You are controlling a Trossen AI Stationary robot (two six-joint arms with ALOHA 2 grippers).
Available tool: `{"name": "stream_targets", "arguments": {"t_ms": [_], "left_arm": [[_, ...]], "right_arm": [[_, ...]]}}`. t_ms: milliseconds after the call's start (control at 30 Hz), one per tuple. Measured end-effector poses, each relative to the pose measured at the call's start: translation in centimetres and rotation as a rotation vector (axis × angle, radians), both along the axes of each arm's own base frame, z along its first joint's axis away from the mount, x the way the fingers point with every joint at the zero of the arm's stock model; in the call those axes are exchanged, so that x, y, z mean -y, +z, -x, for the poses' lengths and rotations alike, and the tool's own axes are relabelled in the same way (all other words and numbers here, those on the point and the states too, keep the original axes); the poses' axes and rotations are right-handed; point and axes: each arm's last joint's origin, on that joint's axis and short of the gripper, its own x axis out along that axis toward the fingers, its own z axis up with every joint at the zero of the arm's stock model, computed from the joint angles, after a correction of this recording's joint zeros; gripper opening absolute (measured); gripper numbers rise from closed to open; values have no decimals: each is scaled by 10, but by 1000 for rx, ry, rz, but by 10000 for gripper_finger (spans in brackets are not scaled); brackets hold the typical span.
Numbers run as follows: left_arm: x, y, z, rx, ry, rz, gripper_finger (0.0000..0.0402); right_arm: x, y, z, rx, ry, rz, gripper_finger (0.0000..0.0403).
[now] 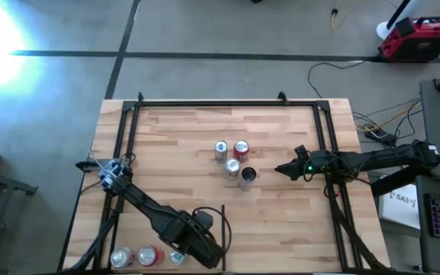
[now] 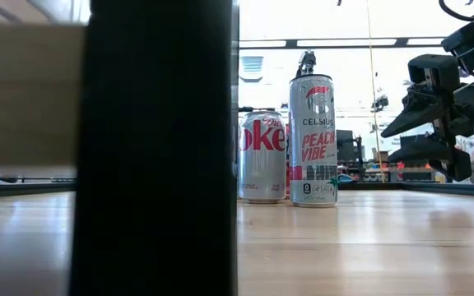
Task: Place canned beverage on shelf
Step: Put the left white pink soda can on the shelf
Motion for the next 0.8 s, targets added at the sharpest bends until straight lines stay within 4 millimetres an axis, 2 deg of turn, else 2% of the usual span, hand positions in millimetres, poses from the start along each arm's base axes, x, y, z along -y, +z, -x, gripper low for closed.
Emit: {"name": "stream_targets", "arguments": {"t_ms": [333, 800], "left_arm": [[3, -8, -4, -18, -7, 4, 254], [3, -9, -4, -12, 6, -17, 269]], "right_arm": [[0, 0, 0, 0, 0, 0, 183], [0, 0, 0, 1, 0, 0, 183]]}}
